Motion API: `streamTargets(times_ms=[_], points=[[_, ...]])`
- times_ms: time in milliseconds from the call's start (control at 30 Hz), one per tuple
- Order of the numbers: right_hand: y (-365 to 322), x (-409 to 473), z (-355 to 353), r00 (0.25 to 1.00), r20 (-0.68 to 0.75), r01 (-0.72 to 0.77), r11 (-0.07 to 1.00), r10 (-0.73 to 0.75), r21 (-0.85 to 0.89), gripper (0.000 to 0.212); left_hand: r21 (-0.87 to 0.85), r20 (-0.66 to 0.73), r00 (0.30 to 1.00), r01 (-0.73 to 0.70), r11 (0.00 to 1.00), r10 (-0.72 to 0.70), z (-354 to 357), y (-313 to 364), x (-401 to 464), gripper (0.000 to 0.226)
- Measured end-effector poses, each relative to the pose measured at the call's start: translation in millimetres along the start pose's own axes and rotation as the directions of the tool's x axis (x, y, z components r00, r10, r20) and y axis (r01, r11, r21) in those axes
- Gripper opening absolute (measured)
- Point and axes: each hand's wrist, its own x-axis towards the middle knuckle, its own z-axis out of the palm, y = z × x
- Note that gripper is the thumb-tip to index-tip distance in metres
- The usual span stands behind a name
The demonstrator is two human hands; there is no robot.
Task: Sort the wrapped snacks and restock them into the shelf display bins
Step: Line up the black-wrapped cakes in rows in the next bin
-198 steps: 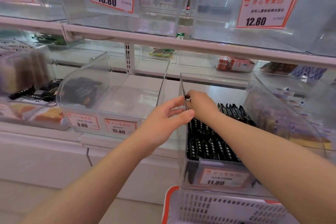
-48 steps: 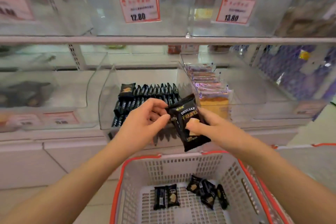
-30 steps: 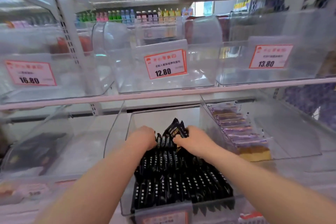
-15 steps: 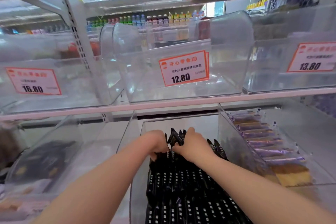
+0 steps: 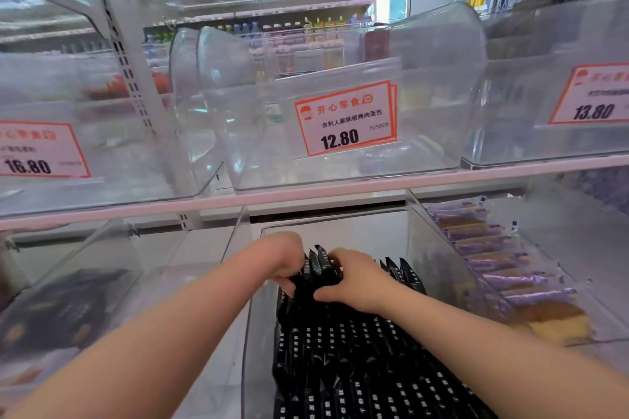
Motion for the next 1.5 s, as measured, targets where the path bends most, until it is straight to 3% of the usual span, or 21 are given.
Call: streamTargets(times_ms=[67, 100, 133, 200, 333, 467, 533, 667, 933, 1100, 1233, 1367, 1500], points=[[-4.5, 1.1, 6.3, 0.999, -0.038, 0.011, 0.999, -0.009, 0.049, 0.065, 0.153, -0.009, 1.000, 0.012, 0.988, -0.011, 3.9, -1.8, 7.2, 0.031], [-5.7, 1.1, 10.3, 0.999, -0.043, 0.018, 0.998, -0.015, 0.067, 0.066, 0.275, -0.059, 0.998, -0.001, 0.961, 0.018, 6.8, -2.1, 14.0, 0.026], [-5.9, 0.7, 14.8, 0.999, -0.040, 0.028, 0.996, -0.025, 0.080, 0.064, 0.292, -0.120, 0.991, -0.017, 0.956, 0.055, 6.9, 0.0, 9.9, 0.022], [-4.7, -1.7, 22.9, 0.998, -0.020, 0.052, 0.997, -0.051, 0.050, 0.063, 0.222, -0.195, 0.979, -0.009, 0.975, 0.053, 8.6, -2.6, 10.2, 0.021], [1.0, -4.0, 28.4, 0.994, 0.009, 0.107, 0.991, -0.107, -0.085, 0.066, 0.178, -0.155, 0.980, -0.094, 0.979, 0.122, 6.8, -13.9, 1.5, 0.020], [1.3, -4.7, 33.8, 0.982, -0.112, 0.107, 0.934, -0.153, -0.342, 0.062, 0.219, -0.132, 0.983, -0.097, 0.971, 0.128, 17.4, -12.4, -6.2, 0.039], [-0.7, -4.7, 37.5, 0.970, -0.161, 0.114, 0.929, -0.180, -0.353, 0.058, 0.260, -0.200, 0.974, -0.056, 0.964, 0.110, 20.6, -11.8, -1.7, 0.050], [-5.0, 0.8, 31.3, 0.939, -0.234, 0.176, 0.937, -0.252, -0.301, 0.059, 0.222, -0.283, 0.958, 0.009, 0.975, 0.056, 18.8, -12.4, 8.1, 0.046], [8.6, -8.4, 38.0, 0.958, -0.073, 0.251, 0.935, -0.277, -0.252, 0.054, 0.319, -0.257, 0.958, -0.038, 0.947, 0.125, 25.2, -12.2, 4.0, 0.038], [5.5, -0.1, 31.5, 0.949, -0.166, 0.220, 0.941, -0.268, -0.259, 0.043, 0.311, -0.274, 0.954, -0.034, 0.950, 0.124, 34.9, -6.1, -6.5, 0.034], [9.6, -10.1, 37.6, 0.956, -0.115, 0.215, 0.913, -0.269, -0.348, 0.055, 0.205, -0.308, 0.948, -0.016, 0.979, 0.080, 31.4, -4.7, -15.9, 0.026], [2.8, -20.8, 14.8, 0.987, -0.022, 0.148, 0.953, -0.160, -0.263, 0.066, 0.162, -0.394, 0.913, -0.042, 0.986, 0.104, 32.0, -0.1, -32.1, 0.029], [-13.3, -55.5, -12.9, 0.982, 0.019, 0.186, 0.953, -0.187, -0.240, 0.046, 0.147, -0.463, 0.869, -0.119, 0.982, 0.175, 29.8, 6.2, -68.1, 0.029]])
